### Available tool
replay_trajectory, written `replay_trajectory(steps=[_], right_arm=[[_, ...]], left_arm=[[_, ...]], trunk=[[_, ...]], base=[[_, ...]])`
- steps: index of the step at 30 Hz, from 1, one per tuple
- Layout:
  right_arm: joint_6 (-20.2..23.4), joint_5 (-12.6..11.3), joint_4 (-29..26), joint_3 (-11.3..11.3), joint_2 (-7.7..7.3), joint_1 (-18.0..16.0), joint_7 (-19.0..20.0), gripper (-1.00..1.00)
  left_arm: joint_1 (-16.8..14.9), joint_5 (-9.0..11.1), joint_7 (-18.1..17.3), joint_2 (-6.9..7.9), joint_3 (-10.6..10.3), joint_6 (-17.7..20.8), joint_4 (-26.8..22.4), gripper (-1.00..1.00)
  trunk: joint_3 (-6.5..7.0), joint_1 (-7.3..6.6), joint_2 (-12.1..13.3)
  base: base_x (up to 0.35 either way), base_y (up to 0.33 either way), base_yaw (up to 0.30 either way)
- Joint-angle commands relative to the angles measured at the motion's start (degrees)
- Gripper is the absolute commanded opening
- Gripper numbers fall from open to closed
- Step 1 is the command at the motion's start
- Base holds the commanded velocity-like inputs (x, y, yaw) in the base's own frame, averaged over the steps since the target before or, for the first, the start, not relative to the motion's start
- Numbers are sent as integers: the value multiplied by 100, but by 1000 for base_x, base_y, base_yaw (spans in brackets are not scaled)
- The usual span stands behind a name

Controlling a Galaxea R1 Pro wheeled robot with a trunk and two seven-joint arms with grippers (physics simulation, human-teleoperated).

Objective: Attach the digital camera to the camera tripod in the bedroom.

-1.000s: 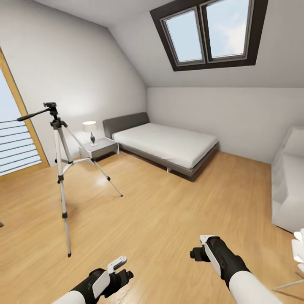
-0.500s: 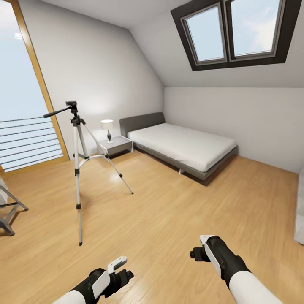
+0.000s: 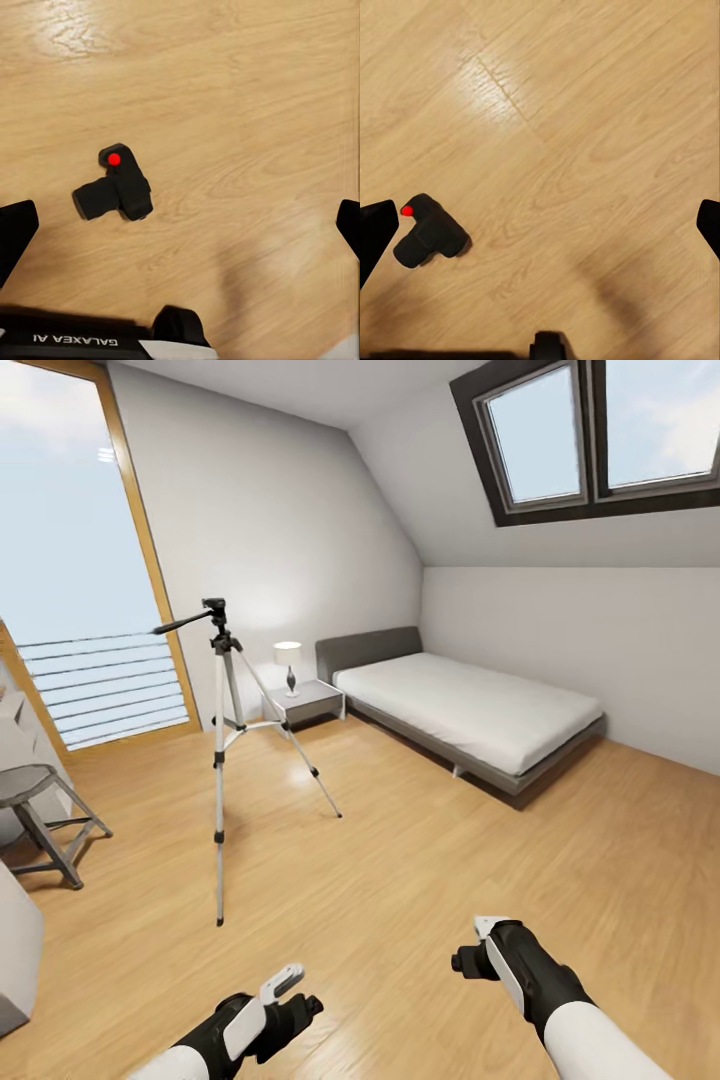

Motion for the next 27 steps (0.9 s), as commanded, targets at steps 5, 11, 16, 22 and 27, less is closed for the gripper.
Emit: replay_trajectory(steps=[5, 11, 16, 22, 27], right_arm=[[30, 3, -78, 10, -7, -2, -1, 100], [61, 20, -736, 26, -13, 289, -1, 100], [120, 21, -937, 35, -10, 346, -1, 100], [173, 16, -1132, 57, -1, 379, -1, 100], [670, 8, -1739, 54, -6, 384, 2, 100]], left_arm=[[-30, -12, 451, -164, -69, 60, -19, 100], [-22, 55, 1179, -264, -198, 246, -434, 100], [-16, 49, 1213, -250, -214, 247, -465, 100], [-52, 83, 1252, -264, -203, 264, -669, 100], [-113, 756, 1968, -308, -190, 319, -1560, 100]], trunk=[[-6, 0, -3], [-6, 0, -3], [-6, 0, -3], [-6, 0, -3], [-19, 22, -43]], base=[[0, -1, 72], [-2, -6, 47], [-73, -97, 7], [-100, -114, 1], [-19, -22, 96]])
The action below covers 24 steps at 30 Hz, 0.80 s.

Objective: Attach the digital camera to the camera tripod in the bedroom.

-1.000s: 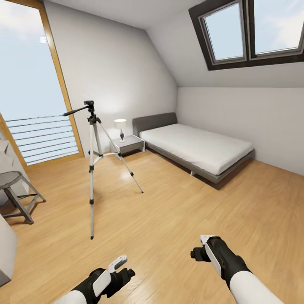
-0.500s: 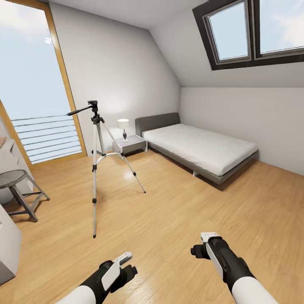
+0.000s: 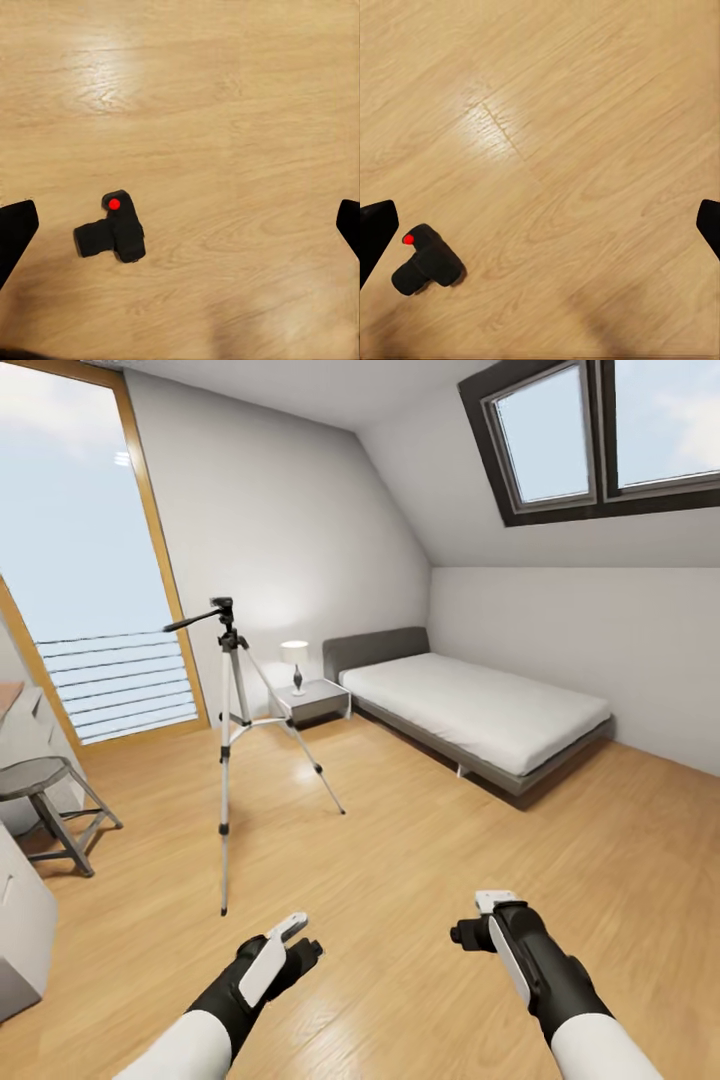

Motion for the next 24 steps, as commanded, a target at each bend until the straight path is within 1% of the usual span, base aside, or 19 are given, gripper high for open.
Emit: replay_trajectory(steps=[1, 3, 4, 6, 7, 10, 12, 13, 20, 24], right_arm=[[357, -9, -294, 14, -9, -1, 3, 100], [405, -11, -415, 15, -11, -1, 3, 100], [451, -17, -606, 16, -15, 2, 9, 100], [475, -16, -726, 21, -16, 12, 24, 100], [475, -16, -726, 21, -16, 12, 24, 100], [579, -17, -944, 25, -20, 50, 80, 100], [717, -16, -1088, 27, -23, 66, 131, 100], [1011, -15, -1345, 29, -21, 84, 204, 100], [1229, -16, -1570, 45, -10, 93, 248, 100], [1264, -15, -1607, 47, -8, 94, 253, 100]], left_arm=[[-7, 492, 647, -24, -275, 29, -176, 100], [-19, 559, 750, -26, -378, 34, -197, 100], [-112, 614, 850, -28, -470, 164, -216, 100], [-227, 634, 910, -26, -505, 343, -218, 100], [-227, 634, 910, -26, -505, 343, -218, 100], [-342, 649, 960, -17, -536, 537, -189, 100], [-384, 651, 987, -16, -550, 609, -172, 100], [-423, 652, 1019, -15, -562, 677, -123, 100], [-443, 645, 971, -23, -575, 561, 212, 100], [-446, 633, 912, -22, -579, 518, 320, 100]], trunk=[[-24, 22, -45], [-59, 66, -125], [-77, 88, -165], [-113, 132, -245], [-130, 154, -286], [-184, 220, -406], [-220, 264, -486], [-238, 286, -526], [-363, 440, -807], [-435, 528, -967]], base=[[-2, -2, 245], [-2, -2, 241], [-1, -1, 175], [-1, -1, 153], [0, -1, 147], [0, 0, 160], [0, 0, 196], [0, 0, 245], [0, 0, 253], [0, 0, 135]])
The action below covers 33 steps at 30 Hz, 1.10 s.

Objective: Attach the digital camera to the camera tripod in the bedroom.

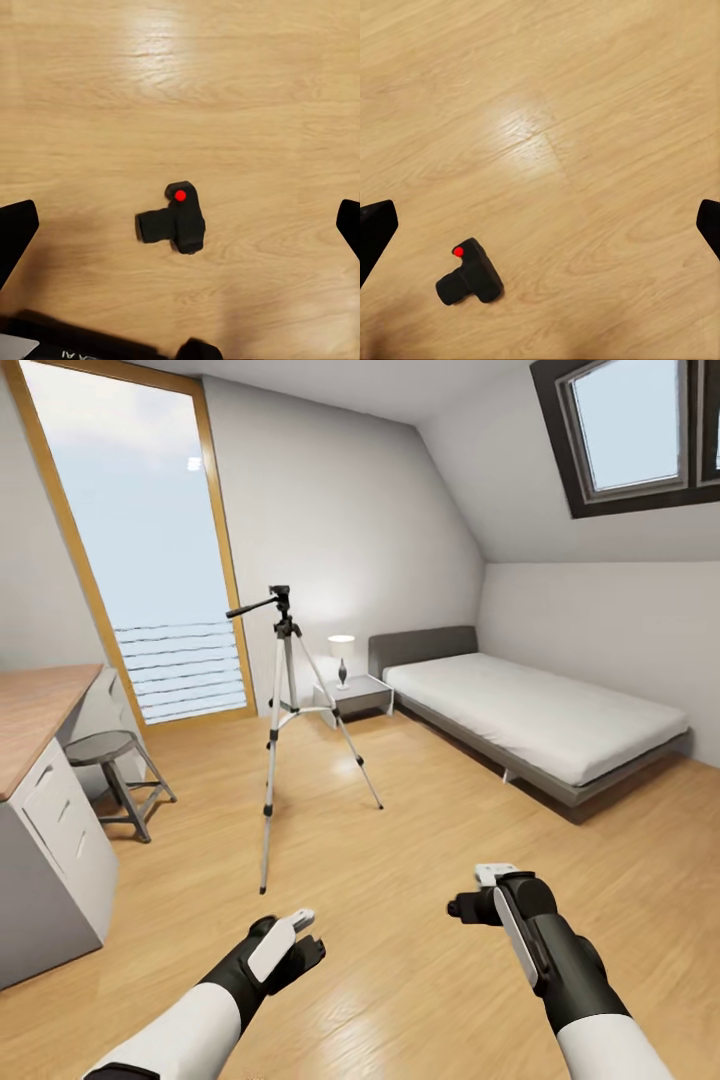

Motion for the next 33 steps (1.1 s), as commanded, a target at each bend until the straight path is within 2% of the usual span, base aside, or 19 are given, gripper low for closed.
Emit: replay_trajectory(steps=[1, 23, 33], right_arm=[[32, 0, -14, 8, -5, -3, 15, 100], [40, -3, -119, 17, -13, 3, 20, 100], [40, -3, -70, 231, -15, 7, 20, 100]], left_arm=[[-3, 56, 35, 5, -47, 0, 14, 100], [18, 84, 44, -13, -50, -29, 141, 100], [77, 93, 21, -20, -50, -40, 143, 100]], trunk=[[-24, 22, -45], [-419, 505, -927], [-599, 725, -1328]], base=[[0, 0, 89], [0, 0, 19], [0, 0, 0]])
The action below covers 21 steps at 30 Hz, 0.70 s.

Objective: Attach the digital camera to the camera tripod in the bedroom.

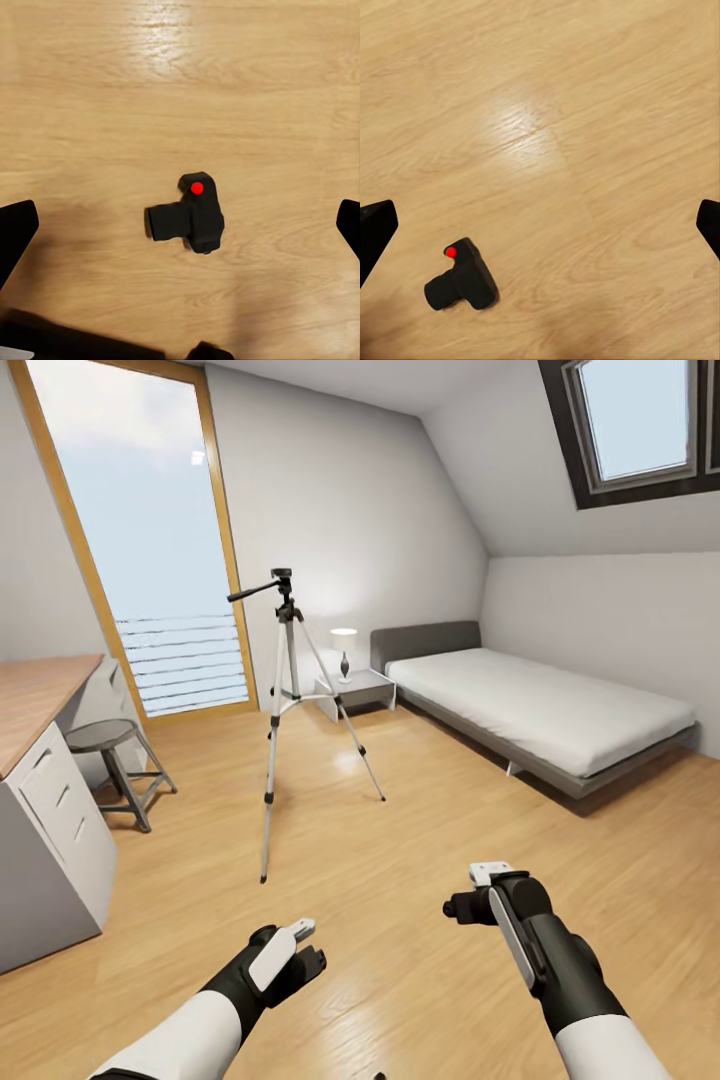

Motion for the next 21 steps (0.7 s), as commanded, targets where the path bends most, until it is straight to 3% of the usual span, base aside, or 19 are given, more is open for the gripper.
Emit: replay_trajectory(steps=[1, 21], right_arm=[[24, 4, -4, 18, -5, -4, 13, 100], [24, -17, 41, 43, -3, -17, 13, 100]], left_arm=[[1, 60, 50, 5, -48, 9, -11, 100], [7, 72, 17, 4, -48, 32, -11, 100]], trunk=[[-24, 22, -44], [-383, 461, -846]], base=[[0, 0, 0], [0, 0, 0]])
